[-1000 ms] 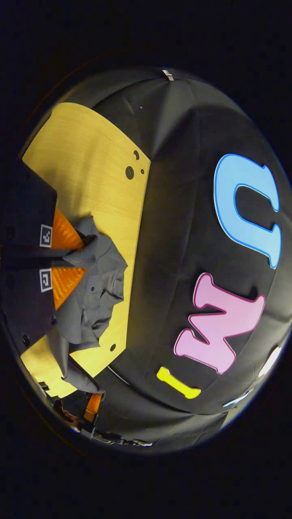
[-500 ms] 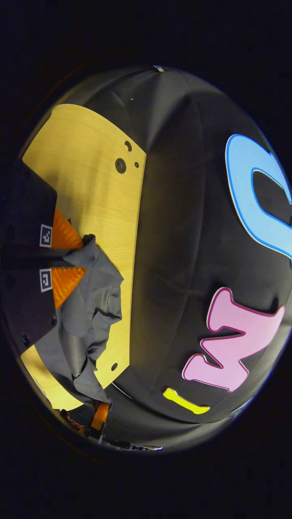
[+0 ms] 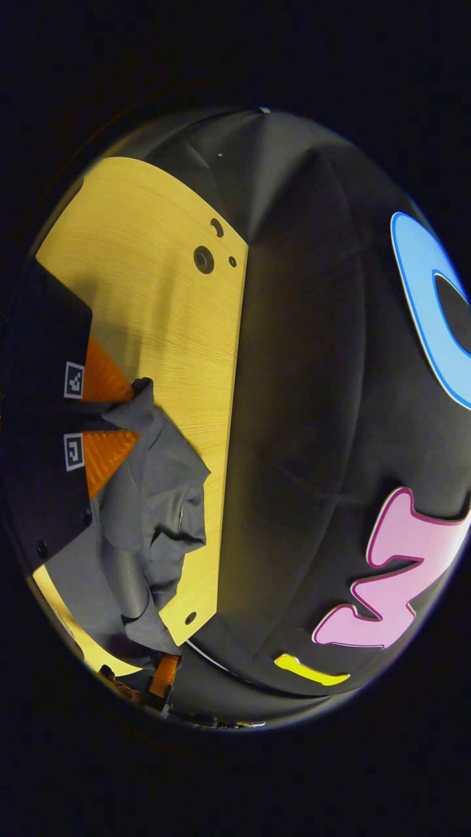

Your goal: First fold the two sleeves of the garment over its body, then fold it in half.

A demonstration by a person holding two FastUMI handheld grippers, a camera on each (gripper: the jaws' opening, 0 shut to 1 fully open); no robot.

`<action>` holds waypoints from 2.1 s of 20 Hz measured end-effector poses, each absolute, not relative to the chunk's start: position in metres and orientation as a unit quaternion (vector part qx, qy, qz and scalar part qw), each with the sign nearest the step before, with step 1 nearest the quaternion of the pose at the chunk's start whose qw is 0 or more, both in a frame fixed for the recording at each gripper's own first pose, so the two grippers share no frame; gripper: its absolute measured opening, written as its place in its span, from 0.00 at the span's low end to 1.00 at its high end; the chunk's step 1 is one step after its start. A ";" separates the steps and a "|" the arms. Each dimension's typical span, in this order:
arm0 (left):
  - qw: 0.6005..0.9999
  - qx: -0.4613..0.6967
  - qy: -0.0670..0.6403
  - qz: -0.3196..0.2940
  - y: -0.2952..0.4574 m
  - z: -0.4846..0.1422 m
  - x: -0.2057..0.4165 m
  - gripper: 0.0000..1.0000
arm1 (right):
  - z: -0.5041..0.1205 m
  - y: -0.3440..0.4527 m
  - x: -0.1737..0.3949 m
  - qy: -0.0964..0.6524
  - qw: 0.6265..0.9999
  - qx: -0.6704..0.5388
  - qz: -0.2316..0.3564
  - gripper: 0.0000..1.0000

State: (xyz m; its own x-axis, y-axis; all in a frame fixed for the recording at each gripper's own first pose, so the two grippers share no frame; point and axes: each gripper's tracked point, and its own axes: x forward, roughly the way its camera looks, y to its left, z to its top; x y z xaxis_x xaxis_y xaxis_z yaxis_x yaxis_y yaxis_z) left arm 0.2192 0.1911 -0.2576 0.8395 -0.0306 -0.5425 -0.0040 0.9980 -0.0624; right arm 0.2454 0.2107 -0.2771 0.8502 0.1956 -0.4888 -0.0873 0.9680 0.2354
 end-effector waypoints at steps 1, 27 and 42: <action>0.957 -0.026 0.288 -0.004 0.192 -0.263 0.222 0.05 | -0.286 0.211 0.248 0.270 0.955 0.097 0.077 0.05; 0.956 0.027 0.293 0.004 0.172 -0.284 0.218 0.96 | -0.308 0.192 0.242 0.321 0.940 0.096 0.062 0.75; 0.979 0.021 0.200 -0.023 0.136 -0.148 0.059 0.96 | -0.156 0.197 0.122 0.226 0.957 0.108 0.147 0.93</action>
